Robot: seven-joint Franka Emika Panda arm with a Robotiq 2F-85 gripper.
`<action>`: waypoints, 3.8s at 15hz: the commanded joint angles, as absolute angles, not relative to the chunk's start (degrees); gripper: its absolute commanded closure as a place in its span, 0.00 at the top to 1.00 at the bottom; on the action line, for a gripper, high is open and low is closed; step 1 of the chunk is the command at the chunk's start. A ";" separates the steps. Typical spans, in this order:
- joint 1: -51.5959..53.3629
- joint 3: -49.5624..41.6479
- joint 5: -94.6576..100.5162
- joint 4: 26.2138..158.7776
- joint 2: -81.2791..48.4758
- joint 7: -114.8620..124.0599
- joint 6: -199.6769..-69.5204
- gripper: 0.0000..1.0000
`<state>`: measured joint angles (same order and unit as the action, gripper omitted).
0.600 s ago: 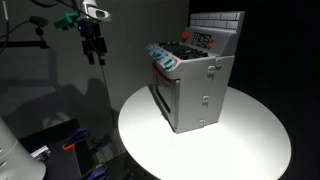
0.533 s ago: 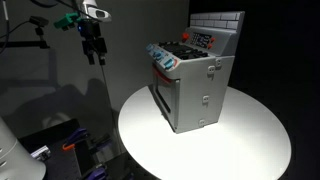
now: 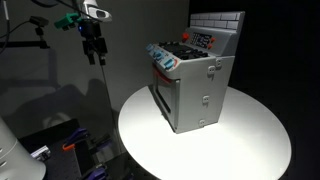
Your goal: Push the top right button on the toy stove
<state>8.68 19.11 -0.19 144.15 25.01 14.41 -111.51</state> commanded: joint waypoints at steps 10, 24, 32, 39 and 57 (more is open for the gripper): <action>6.13 12.93 0.43 133.53 18.68 16.38 -113.02 1.00; -0.18 6.38 5.32 116.05 6.26 24.41 -119.74 1.00; -2.13 2.17 11.06 114.37 3.07 34.33 -125.76 1.00; -1.65 1.28 10.66 115.99 3.65 33.50 -126.00 1.00; -1.88 -2.24 18.15 106.33 -5.70 47.63 -131.11 1.00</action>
<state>-1.85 -1.14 16.14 111.23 -2.39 45.24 -133.33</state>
